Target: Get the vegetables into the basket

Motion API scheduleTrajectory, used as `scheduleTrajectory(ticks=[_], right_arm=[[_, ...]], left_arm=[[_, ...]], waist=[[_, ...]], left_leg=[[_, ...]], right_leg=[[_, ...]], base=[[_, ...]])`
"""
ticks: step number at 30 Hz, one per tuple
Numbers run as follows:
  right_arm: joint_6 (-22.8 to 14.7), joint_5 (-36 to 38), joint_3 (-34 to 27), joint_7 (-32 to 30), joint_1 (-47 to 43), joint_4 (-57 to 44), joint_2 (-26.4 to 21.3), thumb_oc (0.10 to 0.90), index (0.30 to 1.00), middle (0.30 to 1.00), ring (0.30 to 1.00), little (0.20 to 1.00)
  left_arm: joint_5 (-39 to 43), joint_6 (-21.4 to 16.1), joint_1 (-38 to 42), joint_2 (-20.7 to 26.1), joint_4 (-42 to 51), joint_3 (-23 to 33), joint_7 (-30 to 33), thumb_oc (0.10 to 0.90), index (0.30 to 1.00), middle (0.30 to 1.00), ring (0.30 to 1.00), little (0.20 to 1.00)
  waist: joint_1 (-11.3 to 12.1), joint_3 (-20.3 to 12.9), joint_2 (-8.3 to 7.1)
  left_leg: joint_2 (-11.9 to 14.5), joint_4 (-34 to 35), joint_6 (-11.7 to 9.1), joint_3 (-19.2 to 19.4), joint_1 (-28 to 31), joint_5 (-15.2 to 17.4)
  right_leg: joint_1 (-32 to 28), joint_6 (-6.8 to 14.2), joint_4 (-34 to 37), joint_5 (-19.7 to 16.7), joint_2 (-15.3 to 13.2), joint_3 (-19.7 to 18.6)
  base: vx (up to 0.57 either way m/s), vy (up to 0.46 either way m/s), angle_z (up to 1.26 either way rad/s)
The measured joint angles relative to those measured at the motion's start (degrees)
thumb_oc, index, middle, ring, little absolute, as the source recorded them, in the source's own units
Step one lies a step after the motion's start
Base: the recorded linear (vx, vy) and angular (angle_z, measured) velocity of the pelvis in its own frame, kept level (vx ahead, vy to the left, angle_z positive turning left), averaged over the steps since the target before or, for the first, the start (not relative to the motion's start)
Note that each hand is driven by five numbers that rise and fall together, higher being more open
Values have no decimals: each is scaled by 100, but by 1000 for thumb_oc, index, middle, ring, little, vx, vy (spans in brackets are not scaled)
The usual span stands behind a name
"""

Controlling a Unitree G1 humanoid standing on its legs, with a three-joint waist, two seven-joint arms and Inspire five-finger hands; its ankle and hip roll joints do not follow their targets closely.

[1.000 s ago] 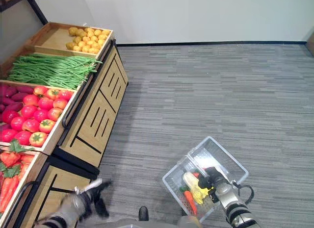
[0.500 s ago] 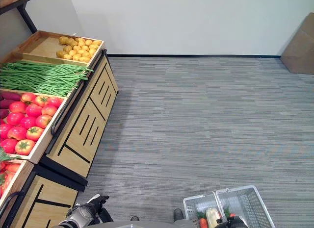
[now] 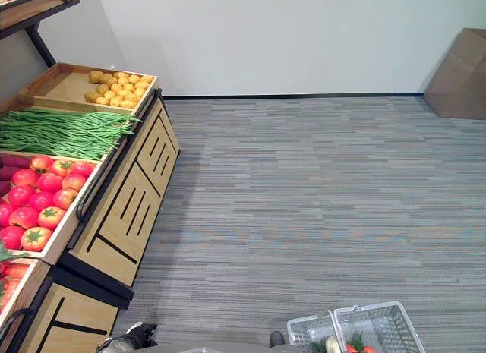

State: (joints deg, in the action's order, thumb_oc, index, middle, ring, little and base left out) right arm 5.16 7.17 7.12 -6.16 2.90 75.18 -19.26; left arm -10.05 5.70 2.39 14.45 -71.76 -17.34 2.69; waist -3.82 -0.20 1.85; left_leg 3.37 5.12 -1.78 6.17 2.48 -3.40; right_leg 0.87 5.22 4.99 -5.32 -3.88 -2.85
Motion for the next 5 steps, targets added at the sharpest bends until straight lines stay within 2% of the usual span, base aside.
scheduleTrajectory(ticks=[5], right_arm=[[0,-5,2,6,-1,2,0,400,300,300,300,300]], left_arm=[[2,-15,-4,0,6,-1,0,900,1000,1000,1000,1000]], waist=[[1,2,-1]], left_leg=[[-1,0,-14,6,5,-4]], right_leg=[[-6,-1,0,-1,-1,-1]], base=[[0,0,0]])
